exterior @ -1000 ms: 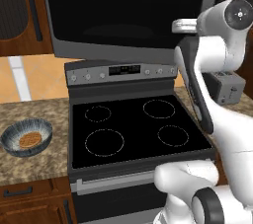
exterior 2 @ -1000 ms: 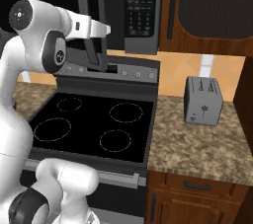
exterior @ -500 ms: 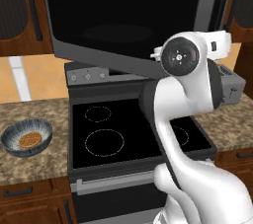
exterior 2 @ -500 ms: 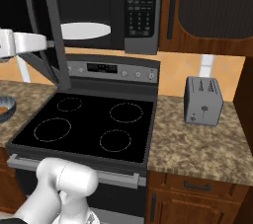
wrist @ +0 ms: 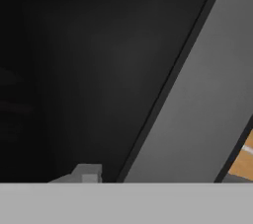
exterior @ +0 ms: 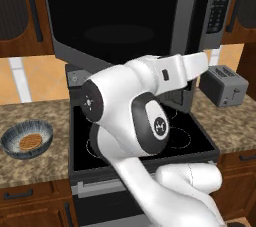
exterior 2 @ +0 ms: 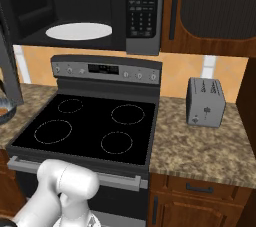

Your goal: Open the microwave, place the bowl with waffle inside the microwave, then close the microwave door and turn it on.

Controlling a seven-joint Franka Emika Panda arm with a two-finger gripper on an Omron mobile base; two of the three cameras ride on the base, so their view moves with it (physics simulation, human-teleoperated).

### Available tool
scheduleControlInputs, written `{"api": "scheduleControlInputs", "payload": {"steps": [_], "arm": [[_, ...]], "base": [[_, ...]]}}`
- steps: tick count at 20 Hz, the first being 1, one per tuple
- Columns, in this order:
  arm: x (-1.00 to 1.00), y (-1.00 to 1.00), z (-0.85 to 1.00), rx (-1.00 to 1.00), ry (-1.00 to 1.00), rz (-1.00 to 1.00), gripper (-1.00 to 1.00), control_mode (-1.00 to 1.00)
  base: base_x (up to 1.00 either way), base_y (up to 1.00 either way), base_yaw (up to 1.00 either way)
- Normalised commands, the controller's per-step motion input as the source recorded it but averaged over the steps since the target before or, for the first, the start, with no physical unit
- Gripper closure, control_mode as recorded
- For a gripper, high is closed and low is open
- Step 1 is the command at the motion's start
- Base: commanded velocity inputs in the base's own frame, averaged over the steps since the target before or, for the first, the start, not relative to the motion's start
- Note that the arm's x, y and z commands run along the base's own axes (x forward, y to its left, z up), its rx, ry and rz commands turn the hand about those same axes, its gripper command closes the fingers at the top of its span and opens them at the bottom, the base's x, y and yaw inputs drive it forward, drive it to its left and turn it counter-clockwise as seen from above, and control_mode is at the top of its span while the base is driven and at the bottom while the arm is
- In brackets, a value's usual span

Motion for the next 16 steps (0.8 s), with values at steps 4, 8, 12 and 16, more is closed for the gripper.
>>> {"api": "scheduleControlInputs", "payload": {"steps": [4,8,12,16], "arm": [[0.23,1.00,-0.53,-0.09,-0.05,-0.25,1.00,-1.00],[0.38,0.94,-0.34,0.00,-0.09,-0.25,-1.00,-1.00],[0.58,0.19,-0.27,0.05,0.00,0.01,-1.00,-1.00],[0.42,0.02,-0.27,0.07,0.02,0.29,-1.00,-1.00]], "base": [[0.00,0.00,0.00],[0.00,0.00,0.00],[0.00,0.00,0.00],[0.00,0.00,0.00]]}}
